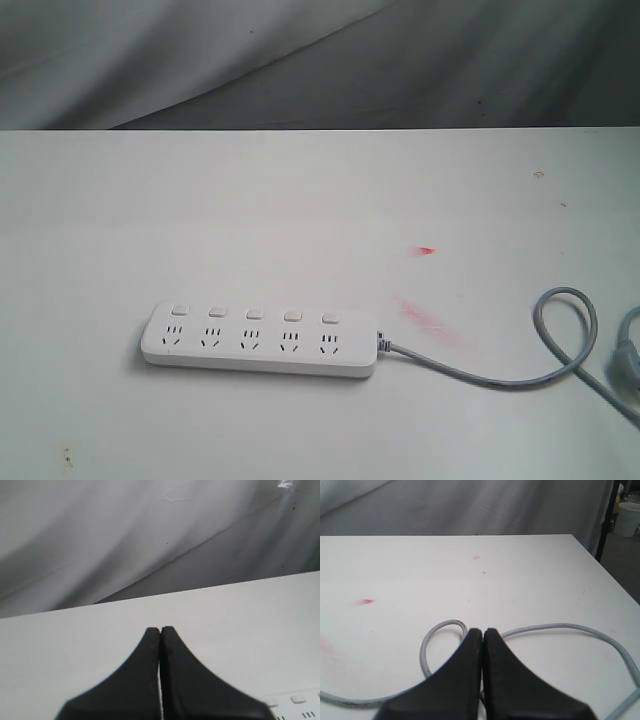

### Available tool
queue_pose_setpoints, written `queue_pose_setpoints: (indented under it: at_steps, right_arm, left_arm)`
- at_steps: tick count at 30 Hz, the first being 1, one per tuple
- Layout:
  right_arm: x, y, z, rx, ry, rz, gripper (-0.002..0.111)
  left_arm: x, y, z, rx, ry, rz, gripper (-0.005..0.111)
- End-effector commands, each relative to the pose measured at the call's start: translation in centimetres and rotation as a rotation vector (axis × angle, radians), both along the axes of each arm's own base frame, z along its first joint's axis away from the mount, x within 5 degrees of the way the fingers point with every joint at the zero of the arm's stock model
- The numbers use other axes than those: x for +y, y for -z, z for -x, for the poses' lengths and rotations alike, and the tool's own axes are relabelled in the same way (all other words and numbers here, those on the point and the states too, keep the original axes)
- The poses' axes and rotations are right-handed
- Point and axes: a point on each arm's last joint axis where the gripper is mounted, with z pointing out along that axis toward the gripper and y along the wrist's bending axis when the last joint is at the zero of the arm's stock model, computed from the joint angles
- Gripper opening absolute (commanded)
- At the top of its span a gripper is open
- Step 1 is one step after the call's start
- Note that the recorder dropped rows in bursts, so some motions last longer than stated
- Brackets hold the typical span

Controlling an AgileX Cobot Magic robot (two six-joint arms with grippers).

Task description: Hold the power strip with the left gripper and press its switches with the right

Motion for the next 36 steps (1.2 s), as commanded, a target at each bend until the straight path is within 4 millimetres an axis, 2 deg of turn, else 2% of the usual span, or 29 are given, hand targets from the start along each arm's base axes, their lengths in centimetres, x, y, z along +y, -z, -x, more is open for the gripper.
queue_pose_setpoints:
  at_steps: [1, 5, 8, 11, 15, 19, 22, 24, 25, 29, 32, 36]
  right_arm:
    - [-0.1, -0.1, 0.0, -0.017, 0.004, 0.016, 0.000]
    - [-0.1, -0.1, 0.0, -0.017, 0.004, 0.016, 0.000]
    - [-0.1, -0.1, 0.0, -0.017, 0.004, 0.016, 0.000]
    - [-0.1, -0.1, 0.0, -0.017, 0.004, 0.016, 0.000]
    - [-0.1, -0.1, 0.0, -0.017, 0.004, 0.016, 0.000]
    - [-0.1, -0.1, 0.0, -0.017, 0.004, 0.016, 0.000]
    - [-0.1, -0.1, 0.0, -0.017, 0.004, 0.016, 0.000]
    - [-0.1, -0.1, 0.0, -0.017, 0.004, 0.016, 0.000]
    - [-0.1, -0.1, 0.0, -0.017, 0.004, 0.016, 0.000]
    - [-0.1, -0.1, 0.0, -0.017, 0.004, 0.016, 0.000]
    - [-0.1, -0.1, 0.0, -0.017, 0.004, 0.016, 0.000]
    - [-0.1, -0.1, 0.0, -0.017, 0.004, 0.016, 0.000]
  left_arm:
    - [0.1, -2.6, -3.3, 0.036, 0.040, -0.129, 0.000]
    - [0.0, -5.1, -6.6, 0.043, 0.098, -0.256, 0.000]
    - [0.2, -6.7, -8.7, 0.023, 0.114, -0.284, 0.000]
    - [0.9, -7.5, -10.5, 0.032, 0.135, -0.309, 0.000]
    - [2.6, -7.4, -12.8, 0.056, 0.196, -0.317, 0.000]
    - [4.3, -6.0, -14.5, 0.083, 0.333, -0.289, 0.000]
    - [5.1, -3.2, -16.5, 0.122, 0.527, -0.287, 0.000]
    - [5.1, -1.7, -17.0, 0.160, 0.609, -0.307, 0.000]
    - [5.1, -1.4, -17.1, 0.167, 0.628, -0.295, 0.000]
    - [3.6, -0.5, -16.2, 0.180, 0.899, -0.184, 0.000]
    - [4.0, 1.5, -15.7, 0.333, 0.972, -0.265, 0.000]
    - [4.3, 2.6, -16.6, 0.331, 0.982, -0.231, 0.000]
